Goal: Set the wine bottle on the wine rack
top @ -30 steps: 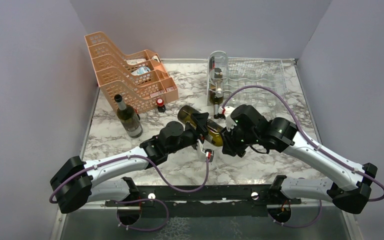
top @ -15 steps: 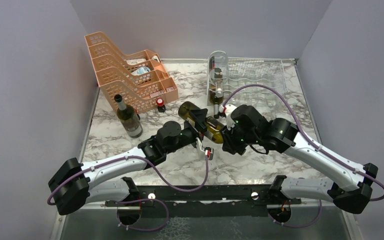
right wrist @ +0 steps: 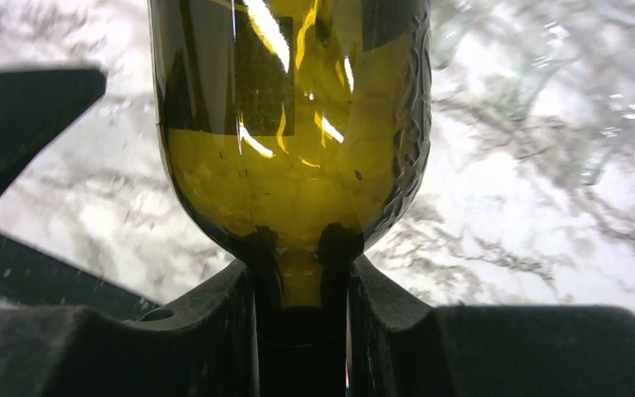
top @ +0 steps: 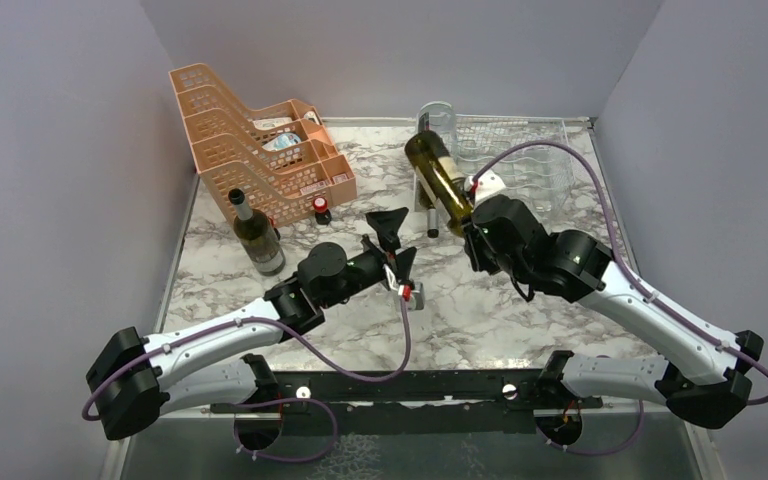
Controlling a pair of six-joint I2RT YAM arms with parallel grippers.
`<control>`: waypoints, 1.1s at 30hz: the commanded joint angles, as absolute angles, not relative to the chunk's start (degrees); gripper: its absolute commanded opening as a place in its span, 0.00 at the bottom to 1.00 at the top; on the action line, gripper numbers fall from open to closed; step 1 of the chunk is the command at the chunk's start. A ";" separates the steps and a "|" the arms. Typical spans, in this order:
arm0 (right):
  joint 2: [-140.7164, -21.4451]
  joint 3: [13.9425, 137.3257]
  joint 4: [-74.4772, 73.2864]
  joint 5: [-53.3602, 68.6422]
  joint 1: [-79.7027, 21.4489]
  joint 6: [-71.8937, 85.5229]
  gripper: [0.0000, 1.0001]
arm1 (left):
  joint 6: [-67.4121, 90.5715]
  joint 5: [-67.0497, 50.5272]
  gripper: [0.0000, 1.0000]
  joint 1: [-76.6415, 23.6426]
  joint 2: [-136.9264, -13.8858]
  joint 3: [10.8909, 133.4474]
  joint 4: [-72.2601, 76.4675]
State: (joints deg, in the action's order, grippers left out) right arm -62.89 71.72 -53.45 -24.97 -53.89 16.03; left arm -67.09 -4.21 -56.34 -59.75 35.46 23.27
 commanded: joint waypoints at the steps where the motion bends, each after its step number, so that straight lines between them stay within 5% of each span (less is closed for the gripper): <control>1: -63.21 78.64 -39.88 -40.09 -53.28 14.16 0.01 | -47.14 0.25 0.99 -56.43 -57.95 40.35 25.24; 11: -70.10 83.01 -34.81 -30.35 -37.37 13.51 0.01 | -4.83 22.99 0.99 -56.43 -57.12 43.50 22.71; 17: -71.94 81.12 -31.58 -13.73 -23.35 15.67 0.01 | 20.15 26.70 0.99 -56.04 -58.26 53.54 -7.56; 22: -75.29 79.34 -29.01 -5.38 -17.03 16.19 0.01 | 17.06 23.34 0.99 -55.81 -61.67 58.61 -20.92; 33: -83.37 74.49 -22.44 1.91 -14.11 18.13 0.01 | 13.92 24.87 0.99 -55.64 -63.57 59.29 -21.89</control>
State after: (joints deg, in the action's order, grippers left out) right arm -82.39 73.80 -33.19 -1.83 -14.57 17.17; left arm 14.76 22.87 -55.94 -63.07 57.49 -20.40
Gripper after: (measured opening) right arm 0.360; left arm 0.989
